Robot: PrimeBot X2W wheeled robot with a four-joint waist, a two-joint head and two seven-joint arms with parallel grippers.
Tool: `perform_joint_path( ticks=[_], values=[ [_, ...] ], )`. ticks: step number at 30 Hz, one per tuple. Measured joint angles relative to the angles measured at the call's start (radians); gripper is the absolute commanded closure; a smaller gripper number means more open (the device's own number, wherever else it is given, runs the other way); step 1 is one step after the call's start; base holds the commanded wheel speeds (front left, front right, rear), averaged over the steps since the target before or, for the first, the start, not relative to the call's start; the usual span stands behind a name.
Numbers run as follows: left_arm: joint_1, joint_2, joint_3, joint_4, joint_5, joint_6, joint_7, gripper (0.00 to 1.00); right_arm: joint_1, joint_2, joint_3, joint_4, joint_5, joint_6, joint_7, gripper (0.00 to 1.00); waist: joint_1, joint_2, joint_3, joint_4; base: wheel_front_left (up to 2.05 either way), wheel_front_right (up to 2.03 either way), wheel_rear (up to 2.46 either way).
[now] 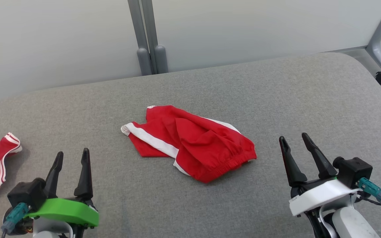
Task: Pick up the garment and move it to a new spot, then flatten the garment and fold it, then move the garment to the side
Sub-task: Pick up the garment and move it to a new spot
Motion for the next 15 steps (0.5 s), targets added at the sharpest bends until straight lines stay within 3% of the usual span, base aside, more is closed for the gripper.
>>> perform_joint_path(
  ticks=[4,15],
  values=[
    [0.051,-0.031,0.060,-0.053,0.049,0.000,-0.004,0.00,0.012,0.002,-0.023,0.012,-0.016,0.000,0.000,0.00,0.0000,0.0000,0.001,0.002,0.00,0.00,0.00],
    [0.116,-0.142,0.176,-0.052,0.171,-0.065,-0.004,0.00,0.012,-0.001,-0.029,0.021,-0.027,0.000,0.000,0.00,0.0000,0.0000,0.006,0.006,0.00,0.00,0.00]
  ],
)
